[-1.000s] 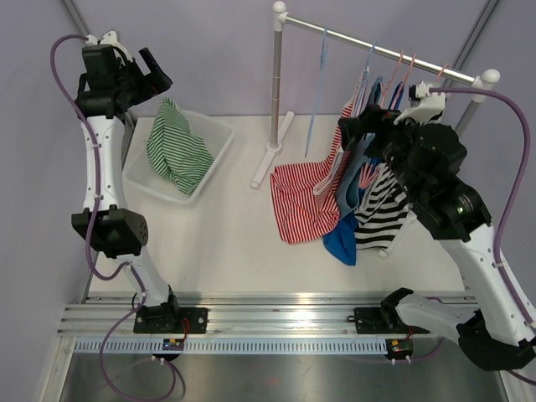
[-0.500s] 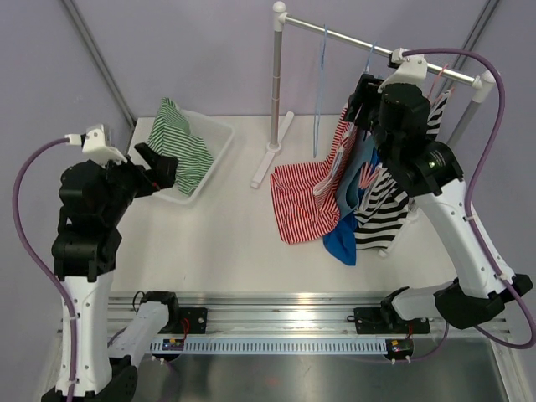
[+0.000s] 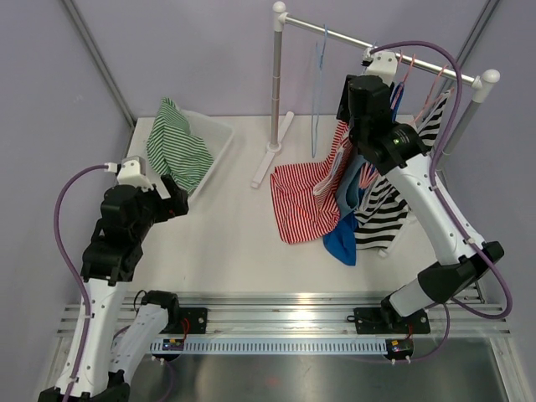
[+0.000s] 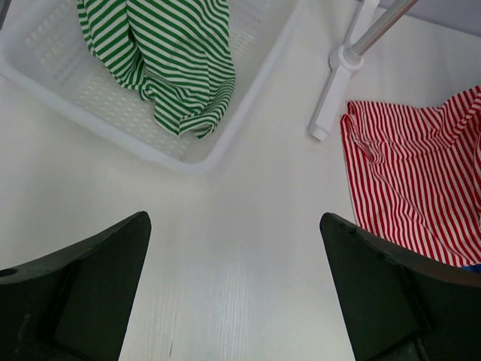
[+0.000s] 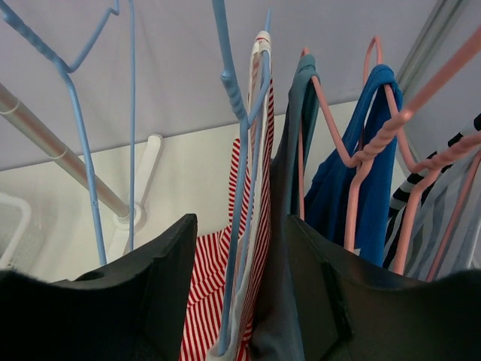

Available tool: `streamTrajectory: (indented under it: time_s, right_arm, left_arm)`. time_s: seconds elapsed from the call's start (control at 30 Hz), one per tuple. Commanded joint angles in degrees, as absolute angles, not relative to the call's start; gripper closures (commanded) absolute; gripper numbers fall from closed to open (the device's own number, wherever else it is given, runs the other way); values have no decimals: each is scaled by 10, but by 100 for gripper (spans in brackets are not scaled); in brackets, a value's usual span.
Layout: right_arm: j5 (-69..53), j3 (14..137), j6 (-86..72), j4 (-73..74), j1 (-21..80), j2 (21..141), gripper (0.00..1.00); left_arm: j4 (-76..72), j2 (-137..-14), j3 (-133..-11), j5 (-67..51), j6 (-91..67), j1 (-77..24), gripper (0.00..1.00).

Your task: Remove the tank top from the hanger

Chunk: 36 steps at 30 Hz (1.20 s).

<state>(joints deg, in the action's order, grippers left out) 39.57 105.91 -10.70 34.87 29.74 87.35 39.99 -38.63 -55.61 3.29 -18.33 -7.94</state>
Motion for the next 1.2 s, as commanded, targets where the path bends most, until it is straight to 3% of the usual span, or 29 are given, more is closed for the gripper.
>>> streamTrajectory:
  time_s: [0.0,0.37,0.5,0.73,1.17]
  right_arm:
    - [420,1062,-105,321,287,896,44]
    - [435,1031,-117,280,287,891,89]
    - [428,1055,-120,289,287,887,100]
    - [405,1069,-119,279,287,850,100]
    - [206,977,-134,320,287,695,100]
  left_arm:
    - [364,-378,-538,51,-165,-93,1]
    - [364,-368,-530,54,-161,-123,1]
    - [361,-369,-528,47,-161,-124,1]
    - [359,-359,-525,54,-162,-123,1]
    - [364,-354,-533,55,-168,-124,1]
